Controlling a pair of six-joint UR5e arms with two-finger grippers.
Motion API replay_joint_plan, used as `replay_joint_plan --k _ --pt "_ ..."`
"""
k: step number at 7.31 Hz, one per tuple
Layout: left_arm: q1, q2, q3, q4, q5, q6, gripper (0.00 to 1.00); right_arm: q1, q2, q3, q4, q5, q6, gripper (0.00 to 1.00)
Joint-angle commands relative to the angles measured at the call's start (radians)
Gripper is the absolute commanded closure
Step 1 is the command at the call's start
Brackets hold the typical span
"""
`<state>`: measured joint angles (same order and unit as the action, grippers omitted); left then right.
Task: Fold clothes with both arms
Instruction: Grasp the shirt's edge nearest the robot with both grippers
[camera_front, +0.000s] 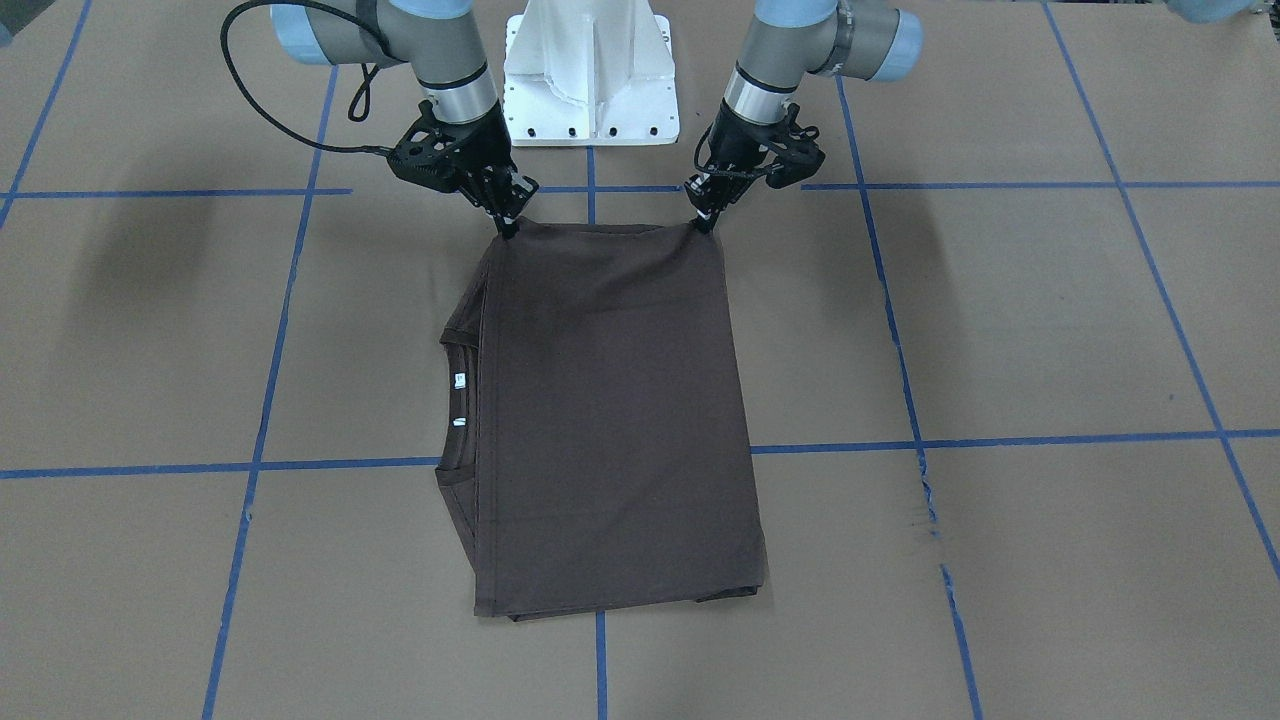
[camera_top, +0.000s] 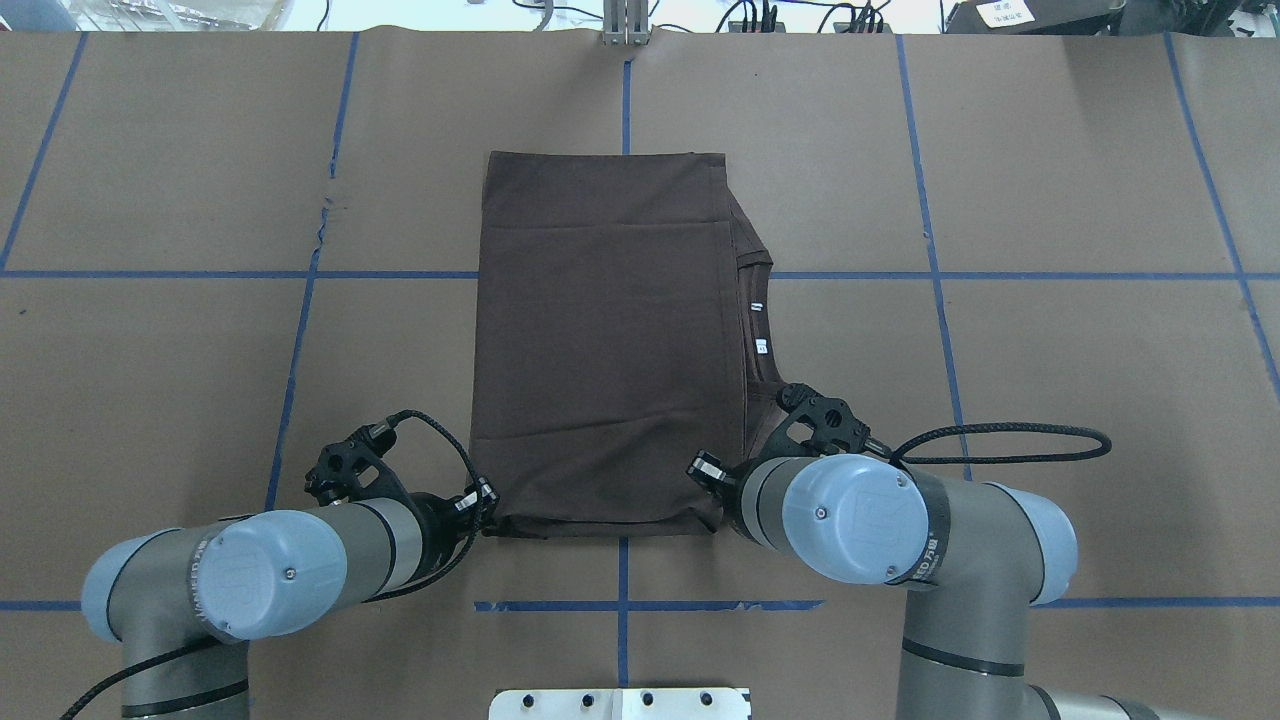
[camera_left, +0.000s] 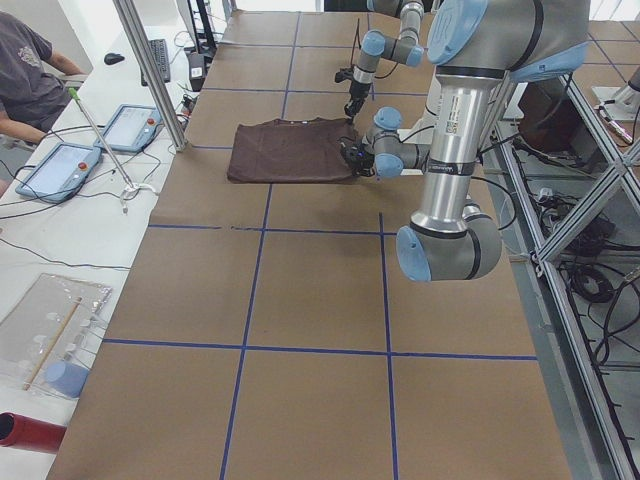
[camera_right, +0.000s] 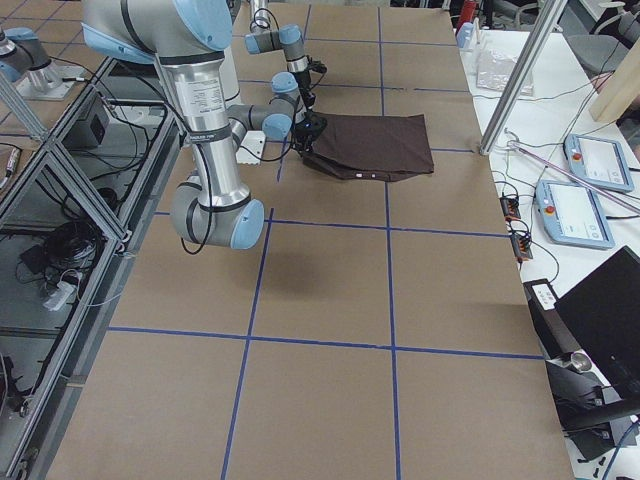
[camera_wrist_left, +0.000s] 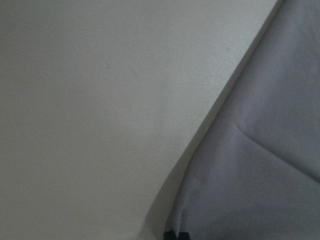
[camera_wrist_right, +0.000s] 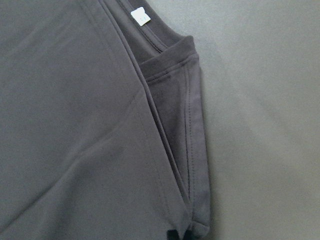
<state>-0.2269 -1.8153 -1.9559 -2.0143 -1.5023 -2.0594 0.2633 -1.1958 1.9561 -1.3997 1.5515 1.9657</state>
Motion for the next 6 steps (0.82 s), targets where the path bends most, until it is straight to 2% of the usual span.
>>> replay_joint_plan --k 1,4,5,6 --pt "0.006 0.085 -0.105 0.006 -0.042 0.007 1.0 -0.002 -0.086 0.1 -0.001 -0.001 0.007 1.0" --pt "0.101 0.007 -0.129 0.028 -0.038 -0.075 1.0 -0.091 -0.138 0.222 -0.011 0.013 0.106 1.0" --pt "0.125 -0.011 -0.162 0.073 -0.024 -0.093 1.0 -0.123 -0.175 0.307 -0.05 0.013 0.143 1.0" --pt "0.136 -0.015 -0.238 0.147 -0.018 -0.093 1.0 -0.131 -0.179 0.36 -0.126 0.013 0.145 1.0"
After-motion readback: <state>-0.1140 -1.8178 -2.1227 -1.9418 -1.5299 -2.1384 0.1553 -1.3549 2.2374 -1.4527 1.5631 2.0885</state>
